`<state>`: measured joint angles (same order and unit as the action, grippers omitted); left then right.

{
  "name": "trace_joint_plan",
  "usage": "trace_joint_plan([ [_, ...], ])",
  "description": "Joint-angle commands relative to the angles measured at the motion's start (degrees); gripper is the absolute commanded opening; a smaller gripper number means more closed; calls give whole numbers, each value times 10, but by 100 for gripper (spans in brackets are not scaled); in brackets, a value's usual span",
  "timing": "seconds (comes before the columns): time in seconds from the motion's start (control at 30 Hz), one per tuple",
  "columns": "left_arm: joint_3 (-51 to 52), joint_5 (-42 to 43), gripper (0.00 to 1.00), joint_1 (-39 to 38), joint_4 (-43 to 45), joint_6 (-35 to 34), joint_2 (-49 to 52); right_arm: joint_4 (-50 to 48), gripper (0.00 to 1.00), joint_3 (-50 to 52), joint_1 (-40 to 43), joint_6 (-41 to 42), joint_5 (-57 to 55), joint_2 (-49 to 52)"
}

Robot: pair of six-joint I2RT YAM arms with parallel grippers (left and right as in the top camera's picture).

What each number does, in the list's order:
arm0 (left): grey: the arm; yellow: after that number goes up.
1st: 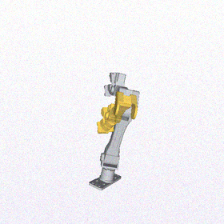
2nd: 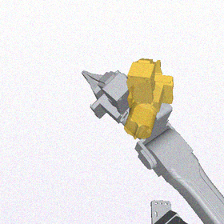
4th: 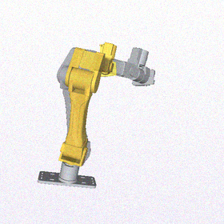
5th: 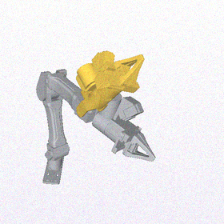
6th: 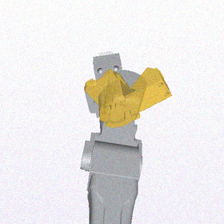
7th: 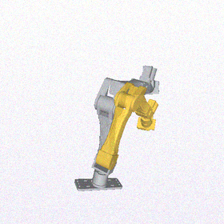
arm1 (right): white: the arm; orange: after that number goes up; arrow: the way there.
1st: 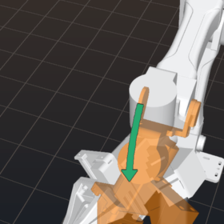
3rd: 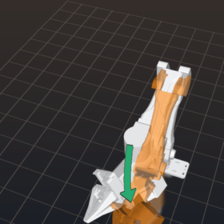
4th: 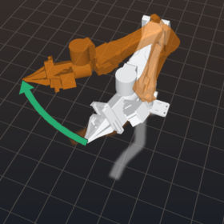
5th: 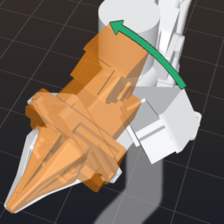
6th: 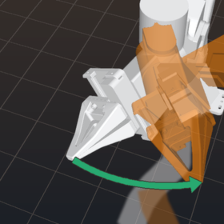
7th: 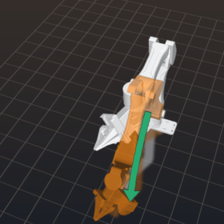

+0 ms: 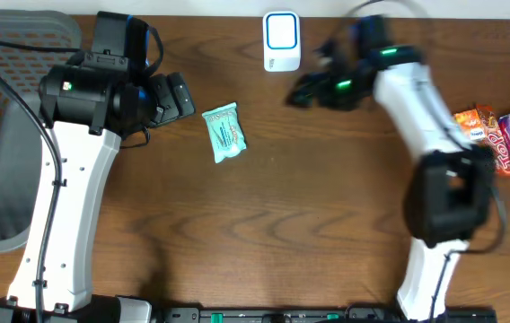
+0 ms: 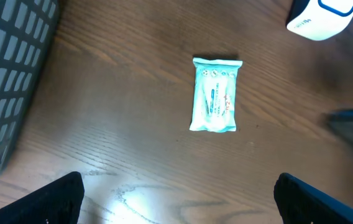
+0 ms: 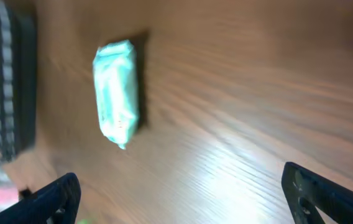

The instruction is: Scan the item barcode

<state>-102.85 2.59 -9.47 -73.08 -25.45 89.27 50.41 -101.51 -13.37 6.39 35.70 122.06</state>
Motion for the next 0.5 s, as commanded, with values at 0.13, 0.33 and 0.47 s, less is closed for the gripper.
trace_joint_plan([
  [0.13, -1, -9, 98, 2, 0, 3, 4, -91, 99, 2, -118, 128, 39, 104],
  [0.33, -1, -9, 98, 2, -1, 3, 4, -128, 86, 2, -153, 181, 47, 138],
  [0.47, -1, -9, 98, 2, 0, 3, 4, -138, 41, 2, -167, 185, 11, 148],
])
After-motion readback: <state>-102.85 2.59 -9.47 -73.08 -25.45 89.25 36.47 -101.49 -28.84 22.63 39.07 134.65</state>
